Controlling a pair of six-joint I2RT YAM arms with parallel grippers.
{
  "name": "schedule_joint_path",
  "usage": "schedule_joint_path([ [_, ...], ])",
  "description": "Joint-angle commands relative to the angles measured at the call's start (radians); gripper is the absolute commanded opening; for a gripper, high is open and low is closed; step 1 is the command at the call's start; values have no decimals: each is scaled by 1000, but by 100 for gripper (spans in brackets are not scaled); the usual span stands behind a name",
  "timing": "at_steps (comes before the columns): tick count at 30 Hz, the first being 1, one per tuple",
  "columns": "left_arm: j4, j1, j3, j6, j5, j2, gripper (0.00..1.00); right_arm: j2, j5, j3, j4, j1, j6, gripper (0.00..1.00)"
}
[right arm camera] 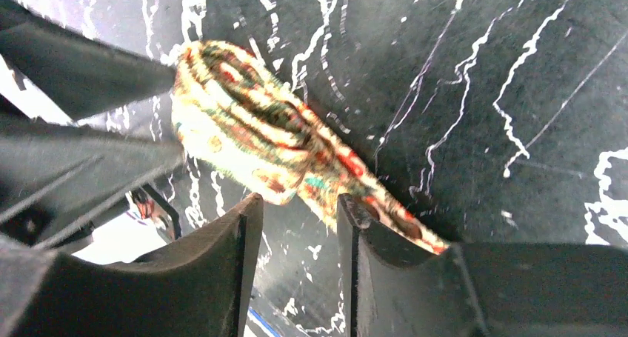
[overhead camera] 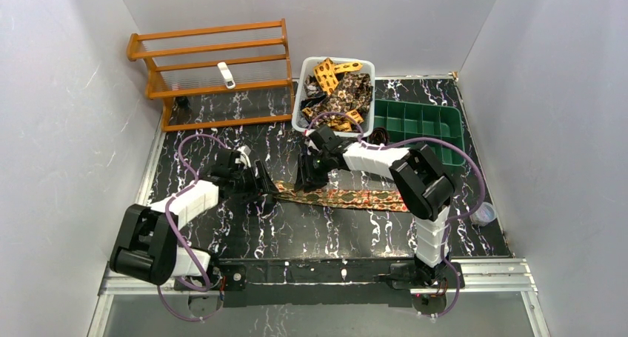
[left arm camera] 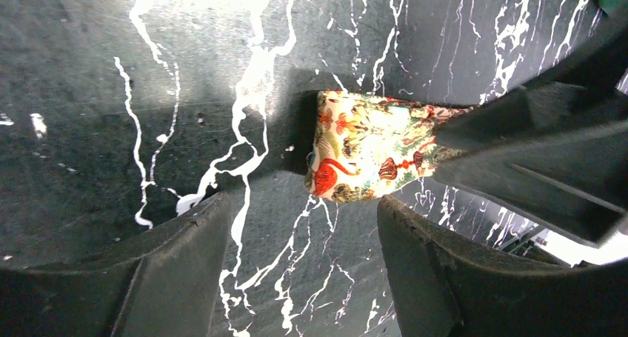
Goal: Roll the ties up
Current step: Roll the tie at the center of the board.
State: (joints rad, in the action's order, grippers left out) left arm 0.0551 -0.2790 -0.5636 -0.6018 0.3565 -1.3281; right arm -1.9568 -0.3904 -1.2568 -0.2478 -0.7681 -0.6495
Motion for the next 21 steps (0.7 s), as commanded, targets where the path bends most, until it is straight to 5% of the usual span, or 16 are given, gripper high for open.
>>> schedule_joint_path([
  [1, 95, 26, -50, 31, -26, 49, 70, 152, -7, -26, -38, 0, 103, 54],
  [9, 150, 43, -82, 41, -43, 90, 72, 432, 393, 164, -143, 61, 115, 72],
  [21, 167, 46, -74, 42, -42, 109, 74, 761, 526, 523, -311, 403, -6, 61],
])
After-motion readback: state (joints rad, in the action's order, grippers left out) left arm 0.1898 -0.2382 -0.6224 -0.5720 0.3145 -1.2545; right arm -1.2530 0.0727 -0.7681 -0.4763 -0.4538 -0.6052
